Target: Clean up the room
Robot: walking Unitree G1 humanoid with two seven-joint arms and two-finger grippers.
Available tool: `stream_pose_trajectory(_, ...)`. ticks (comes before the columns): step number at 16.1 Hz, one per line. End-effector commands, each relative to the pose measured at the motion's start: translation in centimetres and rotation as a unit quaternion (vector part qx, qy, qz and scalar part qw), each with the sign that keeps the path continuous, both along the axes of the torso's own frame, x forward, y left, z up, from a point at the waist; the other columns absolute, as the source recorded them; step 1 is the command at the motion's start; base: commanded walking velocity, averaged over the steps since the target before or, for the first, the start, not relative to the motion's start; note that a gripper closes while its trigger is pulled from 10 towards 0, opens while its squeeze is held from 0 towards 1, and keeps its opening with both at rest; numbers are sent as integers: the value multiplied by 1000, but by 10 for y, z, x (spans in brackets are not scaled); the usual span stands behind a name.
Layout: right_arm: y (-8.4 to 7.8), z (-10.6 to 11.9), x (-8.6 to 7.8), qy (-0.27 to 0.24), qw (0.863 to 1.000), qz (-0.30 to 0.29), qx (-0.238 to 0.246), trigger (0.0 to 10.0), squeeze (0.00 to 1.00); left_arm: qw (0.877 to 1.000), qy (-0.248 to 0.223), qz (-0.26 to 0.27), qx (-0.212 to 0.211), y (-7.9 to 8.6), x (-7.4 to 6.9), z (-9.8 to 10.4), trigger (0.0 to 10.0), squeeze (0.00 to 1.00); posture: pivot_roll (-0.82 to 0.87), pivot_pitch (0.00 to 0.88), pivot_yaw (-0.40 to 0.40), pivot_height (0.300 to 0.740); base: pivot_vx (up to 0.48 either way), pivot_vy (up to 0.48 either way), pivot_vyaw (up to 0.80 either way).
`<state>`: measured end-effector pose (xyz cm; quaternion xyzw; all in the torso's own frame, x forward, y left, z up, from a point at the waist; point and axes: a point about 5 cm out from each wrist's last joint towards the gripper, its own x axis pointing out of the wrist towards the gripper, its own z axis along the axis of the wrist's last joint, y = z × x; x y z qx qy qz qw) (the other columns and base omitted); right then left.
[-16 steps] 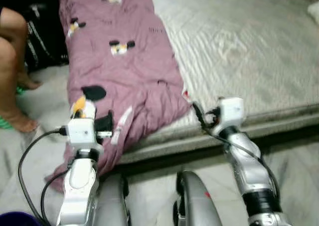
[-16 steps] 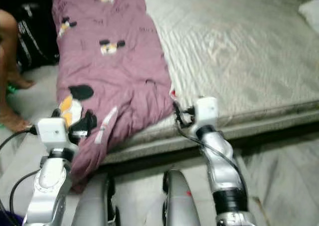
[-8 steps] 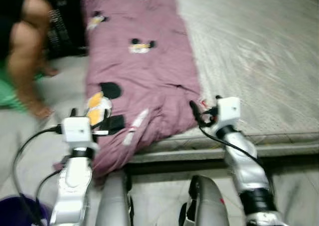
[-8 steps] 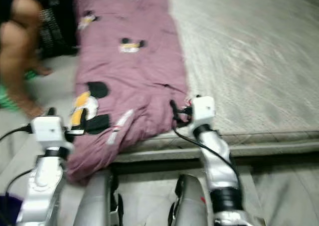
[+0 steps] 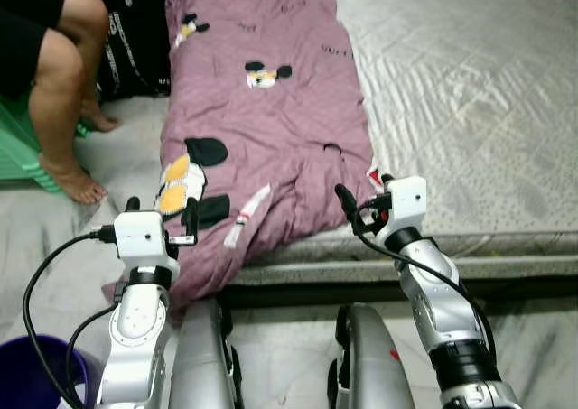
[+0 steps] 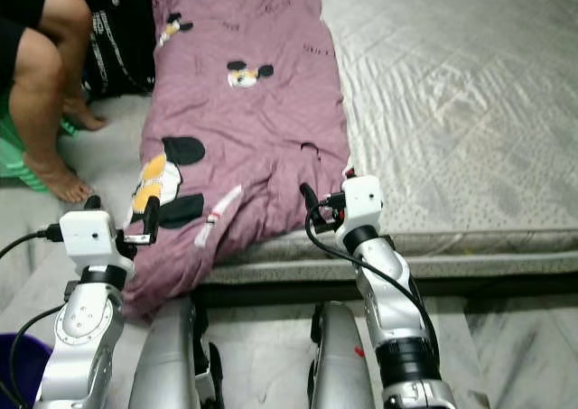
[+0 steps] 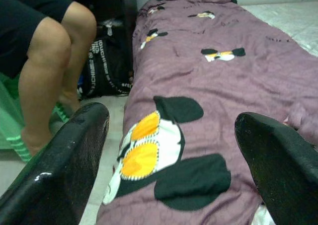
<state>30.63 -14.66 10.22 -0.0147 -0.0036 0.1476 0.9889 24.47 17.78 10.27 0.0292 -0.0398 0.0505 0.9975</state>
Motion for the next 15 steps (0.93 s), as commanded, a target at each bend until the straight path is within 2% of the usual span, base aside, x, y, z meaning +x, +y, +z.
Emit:
stream_pose_trajectory(1,1,-3,-2,7,1000,6,3,10000,0,1000,7,10,1,4,-1,-2,10000,0,-26,163,2,552,0,0,0)
stream_pose_trajectory(4,3,-7,-1,17,1000,13,-6,10000,0,1000,4,13,4,5,-1,-1,10000,0,-21,158,1,532,0,0,0)
stream_pose_trajectory(6,9,-8,-1,16,998,50,-25,10000,0,1000,0,17,6,6,0,1,10000,0,-12,161,-3,532,0,0,0)
stream_pose_trajectory(7,17,-10,-3,24,996,81,-29,10000,0,1000,-3,19,8,7,-2,3,10000,0,0,169,-12,532,0,0,0)
stream_pose_trajectory(10,56,-18,-2,67,980,180,-53,10000,0,1000,-6,28,13,10,-16,9,10000,0,34,208,-42,532,0,0,0)
stream_pose_trajectory(13,69,-12,8,54,982,178,-42,10000,0,999,10,34,14,8,-32,5,10000,0,76,243,-40,532,0,0,0)
stream_pose_trajectory(15,68,-4,20,43,988,147,-23,10000,0,999,17,25,13,6,-35,6,10000,0,85,250,-32,532,0,0,203)
